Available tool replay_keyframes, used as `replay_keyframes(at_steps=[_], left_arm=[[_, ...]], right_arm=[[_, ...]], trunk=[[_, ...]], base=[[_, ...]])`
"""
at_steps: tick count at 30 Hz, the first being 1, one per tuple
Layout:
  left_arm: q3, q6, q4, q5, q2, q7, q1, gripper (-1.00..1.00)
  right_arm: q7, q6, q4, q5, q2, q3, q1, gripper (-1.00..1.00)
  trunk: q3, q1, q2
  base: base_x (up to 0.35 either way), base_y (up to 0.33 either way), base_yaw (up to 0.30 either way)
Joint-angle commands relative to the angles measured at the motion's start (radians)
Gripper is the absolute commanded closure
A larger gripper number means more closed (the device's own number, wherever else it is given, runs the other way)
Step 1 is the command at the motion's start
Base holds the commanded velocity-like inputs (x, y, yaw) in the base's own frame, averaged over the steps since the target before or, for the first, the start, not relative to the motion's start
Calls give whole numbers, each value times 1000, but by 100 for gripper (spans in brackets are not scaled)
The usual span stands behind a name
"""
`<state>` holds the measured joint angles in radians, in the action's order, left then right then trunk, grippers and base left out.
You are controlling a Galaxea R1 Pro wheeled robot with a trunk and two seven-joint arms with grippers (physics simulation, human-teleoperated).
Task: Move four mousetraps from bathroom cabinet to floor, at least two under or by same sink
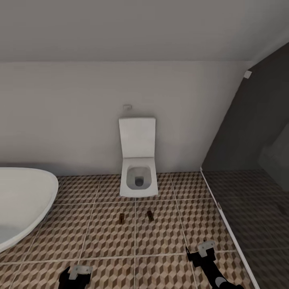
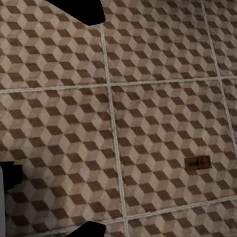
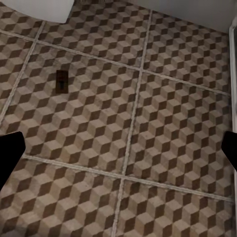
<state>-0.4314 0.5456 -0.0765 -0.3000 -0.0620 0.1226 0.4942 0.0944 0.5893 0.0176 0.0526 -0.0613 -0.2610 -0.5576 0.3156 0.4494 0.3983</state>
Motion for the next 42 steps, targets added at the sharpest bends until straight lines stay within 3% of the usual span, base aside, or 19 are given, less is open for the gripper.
replay_keyframes(at_steps=[1, 42], left_arm=[[-8, 5, -3, -4, 1, 3, 1, -100], [-9, 5, -3, -4, 1, 3, 1, -100]], right_arm=[[10, 1, -1, 6, 0, -7, -1, -100], [10, 1, -1, 6, 0, -7, -1, -100]], trunk=[[0, 1, 2], [-66, 1, 2]], base=[[0, 0, 0], [0, 0, 0]])
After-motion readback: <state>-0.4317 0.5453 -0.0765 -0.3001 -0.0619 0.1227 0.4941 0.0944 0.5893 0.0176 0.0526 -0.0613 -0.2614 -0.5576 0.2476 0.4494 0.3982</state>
